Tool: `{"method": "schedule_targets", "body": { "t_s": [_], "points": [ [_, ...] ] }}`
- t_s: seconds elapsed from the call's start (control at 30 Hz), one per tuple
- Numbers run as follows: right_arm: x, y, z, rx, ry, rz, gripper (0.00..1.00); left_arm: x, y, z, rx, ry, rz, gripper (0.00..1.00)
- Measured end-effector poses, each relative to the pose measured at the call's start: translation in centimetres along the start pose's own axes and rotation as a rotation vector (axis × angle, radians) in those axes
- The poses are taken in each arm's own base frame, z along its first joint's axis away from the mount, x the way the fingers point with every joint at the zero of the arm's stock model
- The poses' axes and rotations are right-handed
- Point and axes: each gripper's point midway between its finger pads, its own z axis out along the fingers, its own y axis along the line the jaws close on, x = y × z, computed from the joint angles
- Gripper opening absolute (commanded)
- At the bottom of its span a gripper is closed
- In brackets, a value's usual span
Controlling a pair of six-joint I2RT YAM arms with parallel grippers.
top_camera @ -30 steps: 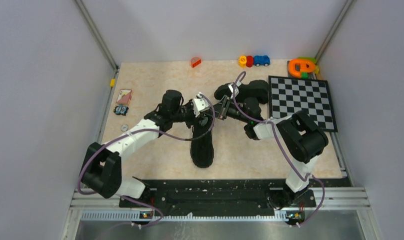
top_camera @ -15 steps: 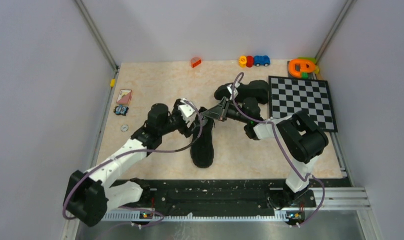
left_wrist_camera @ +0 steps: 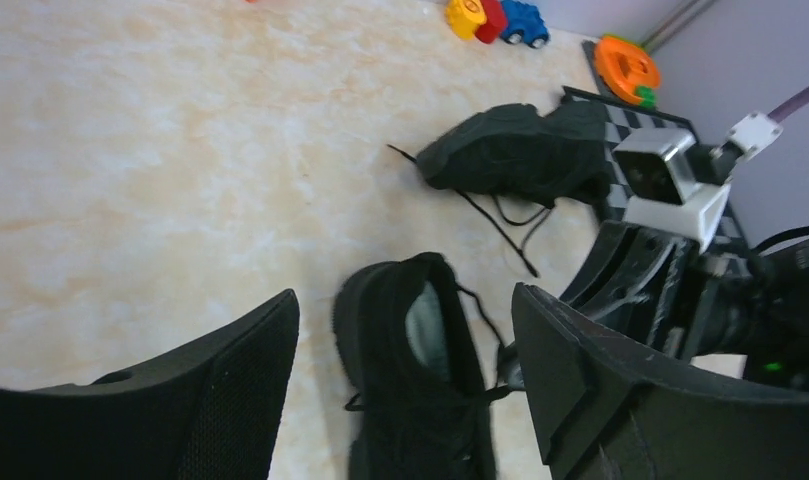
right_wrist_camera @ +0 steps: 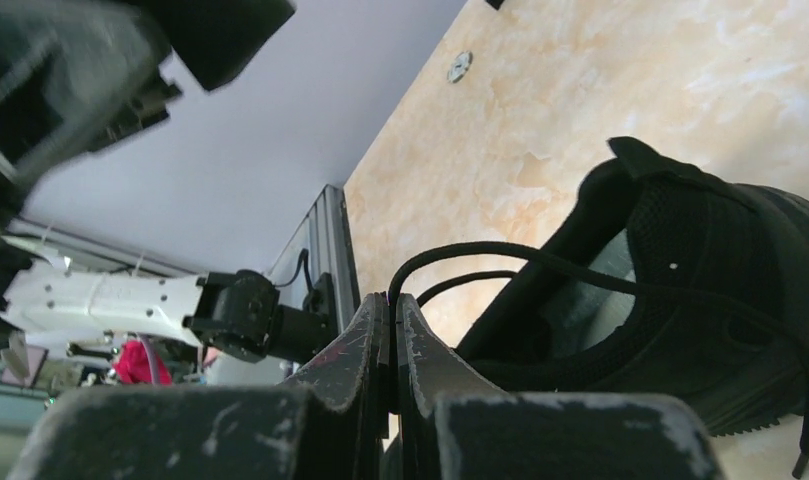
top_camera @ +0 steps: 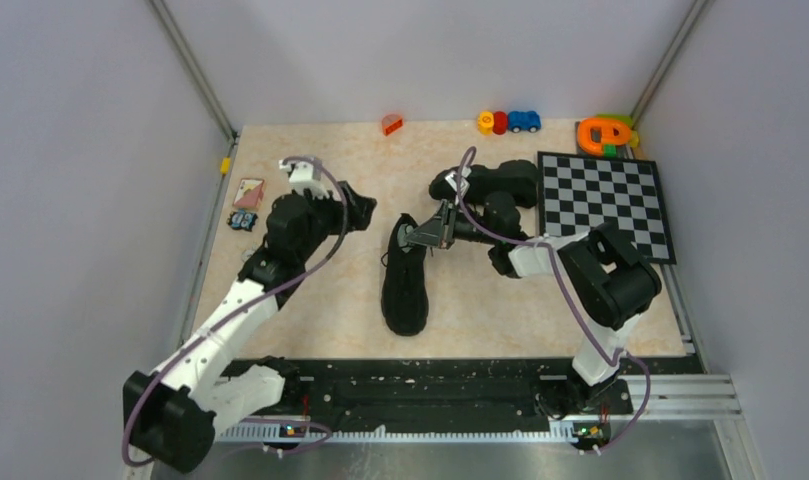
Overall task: Tie the shoes
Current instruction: Wrap the shoelace around the shoelace, then cross the shoelace with the shoelace.
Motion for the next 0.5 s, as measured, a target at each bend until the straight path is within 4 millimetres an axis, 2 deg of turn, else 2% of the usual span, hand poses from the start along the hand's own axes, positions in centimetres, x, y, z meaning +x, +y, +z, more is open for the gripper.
{"method": "schedule_targets", "body": {
  "t_s": [0.07, 0.17, 0.23, 0.3, 0.33, 0.5],
  "points": [
    [0.3, 0.4, -0.1, -0.019, 0.02, -0.029, 0.0, -0.5, -1.2, 1.6, 0.017, 0.077, -0.076, 0.79],
    [0.6, 0.7, -0.3, -0.034, 0.042, -0.066, 0.0, -0.4, -3.2, 2.5, 0.064, 0.175, -0.182, 0.74],
    [0.7, 0.8, -0.4, -0.037, 0.052, -0.09, 0.0, 0.2, -3.9, 2.7, 0.082, 0.233, -0.245, 0.67],
    [0.8, 0.9, -0.5, -0.037, 0.059, -0.107, 0.0, 1.2, -4.4, 2.7, 0.097, 0.295, -0.306, 0.54],
    [0.8, 0.9, -0.6, -0.038, 0.062, -0.115, 0.0, 1.7, -4.6, 2.8, 0.102, 0.321, -0.328, 0.51],
    [1.0, 0.7, -0.6, -0.031, 0.074, -0.122, 0.0, 5.4, -4.4, 3.8, 0.088, 0.471, -0.431, 0.55]
  ]
}}
